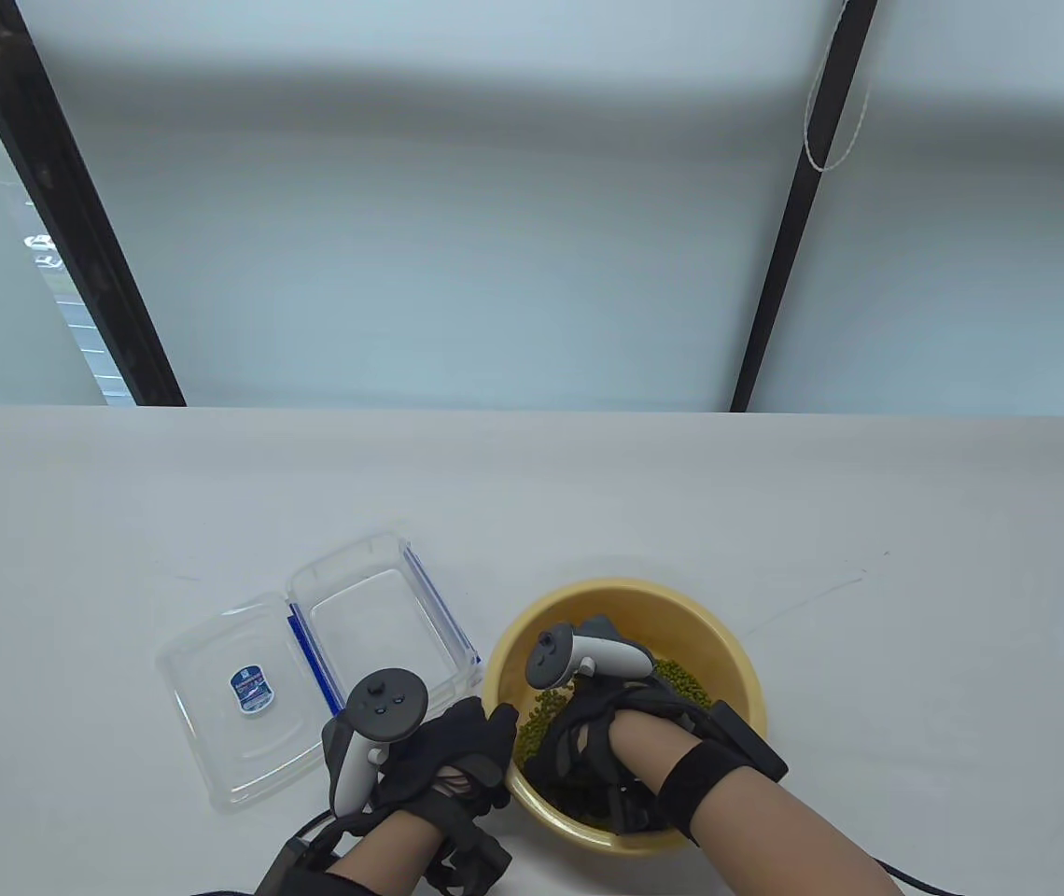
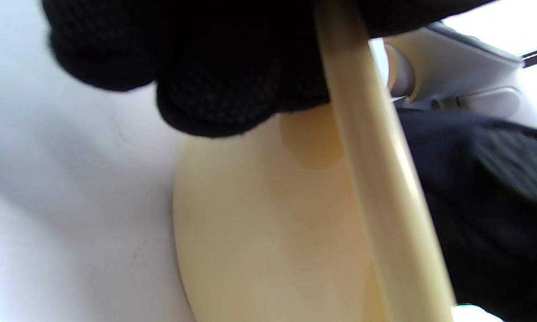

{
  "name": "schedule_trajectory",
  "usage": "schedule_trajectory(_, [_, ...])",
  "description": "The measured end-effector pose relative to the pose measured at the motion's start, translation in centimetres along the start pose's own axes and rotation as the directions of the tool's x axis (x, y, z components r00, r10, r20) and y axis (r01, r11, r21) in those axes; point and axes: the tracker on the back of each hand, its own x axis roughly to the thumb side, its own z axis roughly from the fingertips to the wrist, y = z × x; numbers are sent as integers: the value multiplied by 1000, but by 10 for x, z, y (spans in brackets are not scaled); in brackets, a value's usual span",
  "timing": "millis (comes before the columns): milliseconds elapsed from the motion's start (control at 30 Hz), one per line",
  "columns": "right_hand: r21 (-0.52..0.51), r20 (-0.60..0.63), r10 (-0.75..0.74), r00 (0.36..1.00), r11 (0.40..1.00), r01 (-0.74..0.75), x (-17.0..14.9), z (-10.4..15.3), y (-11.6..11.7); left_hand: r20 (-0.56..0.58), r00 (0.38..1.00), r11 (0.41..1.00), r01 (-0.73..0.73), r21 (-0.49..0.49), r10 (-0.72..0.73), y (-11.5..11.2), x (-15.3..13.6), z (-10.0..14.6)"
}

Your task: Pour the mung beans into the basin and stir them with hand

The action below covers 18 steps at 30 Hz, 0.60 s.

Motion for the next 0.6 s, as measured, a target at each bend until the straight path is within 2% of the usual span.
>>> schedule_trajectory(100, [-104, -13, -78, 997, 992, 76, 1, -5, -12, 2, 1000, 1000, -2, -1, 2, 0, 0, 0])
schedule_trajectory(233, [-242, -63, -90, 994, 968, 72, -4, -7, -31, 5, 1000, 1000, -2, -4, 2, 0, 0, 0])
schedule_trajectory(367, [-363, -191, -128, 973, 930, 50, -23, -4, -49, 10, 1000, 1000, 3, -1, -3, 0, 1, -1])
schedule_trajectory(500, [-414, -364, -45, 930, 902, -119, -47, 6, -59, 9, 1000, 1000, 4, -2, -4, 0, 1, -1])
schedule_trajectory(600, [-363, -460, 36, 887, 904, -225, -63, 15, -60, 7, 1000, 1000, 4, -1, -4, 0, 0, -1])
